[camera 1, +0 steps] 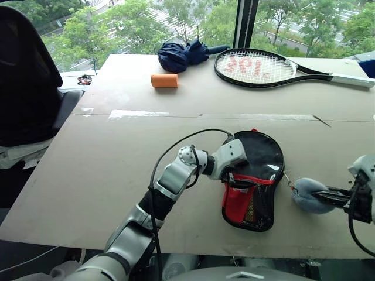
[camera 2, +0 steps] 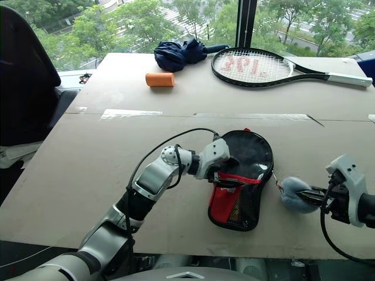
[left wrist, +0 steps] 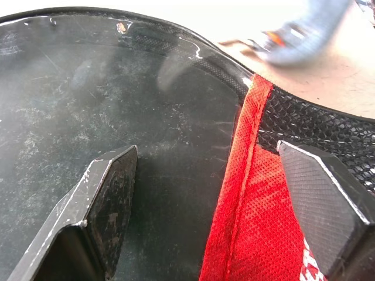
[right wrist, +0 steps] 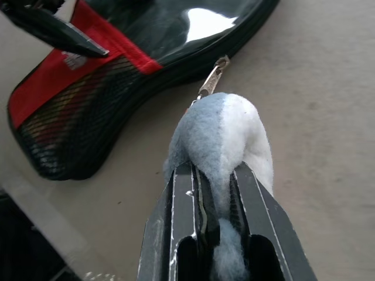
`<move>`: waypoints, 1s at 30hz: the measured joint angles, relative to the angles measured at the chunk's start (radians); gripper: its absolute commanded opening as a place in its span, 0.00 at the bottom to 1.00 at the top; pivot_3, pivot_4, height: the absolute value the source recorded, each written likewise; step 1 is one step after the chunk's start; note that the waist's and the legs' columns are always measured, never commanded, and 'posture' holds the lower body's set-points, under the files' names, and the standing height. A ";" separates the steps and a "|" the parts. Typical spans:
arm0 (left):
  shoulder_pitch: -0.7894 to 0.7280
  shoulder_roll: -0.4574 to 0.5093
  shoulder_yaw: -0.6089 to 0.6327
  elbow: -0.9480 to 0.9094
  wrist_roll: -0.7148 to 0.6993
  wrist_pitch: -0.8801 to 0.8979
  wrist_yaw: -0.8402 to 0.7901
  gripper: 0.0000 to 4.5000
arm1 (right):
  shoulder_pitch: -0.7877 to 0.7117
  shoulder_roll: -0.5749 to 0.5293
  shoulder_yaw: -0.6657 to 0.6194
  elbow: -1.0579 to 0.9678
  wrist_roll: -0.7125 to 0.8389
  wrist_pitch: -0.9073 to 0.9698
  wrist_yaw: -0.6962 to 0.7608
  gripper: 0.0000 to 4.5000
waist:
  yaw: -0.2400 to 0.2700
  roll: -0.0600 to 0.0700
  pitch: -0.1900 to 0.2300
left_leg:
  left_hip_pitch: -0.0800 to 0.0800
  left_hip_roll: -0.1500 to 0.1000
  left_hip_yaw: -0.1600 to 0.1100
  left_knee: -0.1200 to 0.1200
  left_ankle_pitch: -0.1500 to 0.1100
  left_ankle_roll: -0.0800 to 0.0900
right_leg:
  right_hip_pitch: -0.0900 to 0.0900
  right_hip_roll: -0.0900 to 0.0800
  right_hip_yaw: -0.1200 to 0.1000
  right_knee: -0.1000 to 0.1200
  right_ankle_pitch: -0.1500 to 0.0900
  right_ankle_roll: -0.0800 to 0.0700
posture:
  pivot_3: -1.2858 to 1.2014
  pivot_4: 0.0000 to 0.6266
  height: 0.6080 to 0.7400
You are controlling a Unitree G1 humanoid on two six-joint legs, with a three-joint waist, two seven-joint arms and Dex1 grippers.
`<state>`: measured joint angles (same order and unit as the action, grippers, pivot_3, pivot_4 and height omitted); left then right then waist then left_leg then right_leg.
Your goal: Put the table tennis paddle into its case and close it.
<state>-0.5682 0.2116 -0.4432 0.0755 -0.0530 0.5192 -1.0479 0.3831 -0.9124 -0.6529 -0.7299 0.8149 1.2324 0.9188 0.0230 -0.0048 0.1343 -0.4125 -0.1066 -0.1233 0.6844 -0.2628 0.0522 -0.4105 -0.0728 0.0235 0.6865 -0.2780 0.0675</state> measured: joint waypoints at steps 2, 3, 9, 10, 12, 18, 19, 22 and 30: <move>0.000 -0.001 0.000 0.002 -0.004 0.000 0.002 0.86 | 0.044 0.017 -0.013 -0.046 0.041 0.005 0.012 0.02 | 0.001 0.000 0.000 | 0.000 0.000 -0.001 0.000 0.000 0.000 | 0.001 0.000 -0.001 -0.001 0.000 0.000 | 0.52 0.24 0.87; 0.001 -0.001 -0.002 0.002 -0.008 0.000 0.004 0.86 | 0.101 0.017 -0.022 -0.085 0.063 -0.002 0.029 0.02 | 0.003 0.000 0.000 | 0.000 0.000 -0.001 0.000 0.000 0.001 | 0.001 0.000 -0.001 -0.001 0.000 0.000 | 0.52 0.24 0.87; 0.002 0.003 -0.003 0.001 -0.018 0.001 0.015 0.86 | 0.327 -0.030 -0.023 -0.167 0.039 -0.105 0.132 0.02 | 0.003 0.000 -0.002 | 0.004 0.002 -0.002 -0.001 -0.002 0.003 | 0.007 0.001 -0.003 -0.006 0.000 0.000 | 0.52 0.24 0.87; 0.003 0.003 -0.004 0.001 -0.021 0.003 0.018 0.86 | 0.368 -0.051 -0.018 -0.169 0.007 -0.136 0.150 0.02 | 0.004 0.000 -0.002 | 0.005 0.002 -0.002 -0.001 -0.002 0.004 | 0.008 0.001 -0.003 -0.007 0.000 0.000 | 0.52 0.24 0.87; 0.003 0.003 -0.003 0.003 -0.026 0.006 0.022 0.86 | 0.459 -0.103 0.005 -0.168 -0.088 -0.229 0.187 0.02 | 0.007 0.000 -0.002 | 0.008 0.002 -0.002 -0.003 -0.003 0.005 | 0.011 0.001 -0.004 -0.009 0.000 0.001 | 0.52 0.24 0.87; 0.004 0.003 -0.001 0.002 -0.032 0.020 0.041 0.86 | 0.469 -0.125 0.015 -0.090 -0.191 -0.382 0.256 0.02 | 0.017 -0.004 -0.002 | 0.013 0.003 -0.002 -0.004 -0.004 0.006 | 0.018 0.001 -0.004 -0.014 0.000 0.001 | 0.52 0.24 0.87; 0.005 0.006 0.001 0.000 -0.033 0.021 0.042 0.86 | 0.424 -0.125 0.019 -0.062 -0.196 -0.386 0.246 0.02 | 0.016 -0.005 -0.002 | 0.013 0.003 -0.002 -0.004 -0.004 0.006 | 0.018 0.001 -0.004 -0.014 0.000 0.001 | 0.52 0.24 0.87; 0.007 0.009 0.001 -0.003 -0.037 0.024 0.054 0.86 | 0.216 -0.124 0.051 0.071 -0.220 -0.388 0.167 0.02 | 0.014 -0.005 -0.002 | 0.014 0.003 0.000 -0.004 -0.004 0.006 | 0.018 0.001 -0.003 -0.014 0.000 0.001 | 0.52 0.24 0.87; 0.017 0.014 0.002 -0.017 -0.059 0.028 0.062 0.86 | -0.079 -0.111 0.146 0.188 -0.185 -0.378 0.096 0.33 | 0.019 -0.004 -0.002 | 0.013 0.003 -0.001 -0.007 -0.002 0.002 | 0.018 0.001 -0.004 -0.015 0.000 0.001 | 0.52 0.24 0.87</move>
<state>-0.5512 0.2259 -0.4416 0.0580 -0.1117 0.5470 -0.9858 0.3036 -1.0232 -0.5065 -0.5419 0.6301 0.8546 1.0143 0.0420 -0.0087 0.1323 -0.3991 -0.1037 -0.1244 0.6773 -0.2647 0.0545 -0.3928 -0.0723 0.0197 0.6714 -0.2779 0.0681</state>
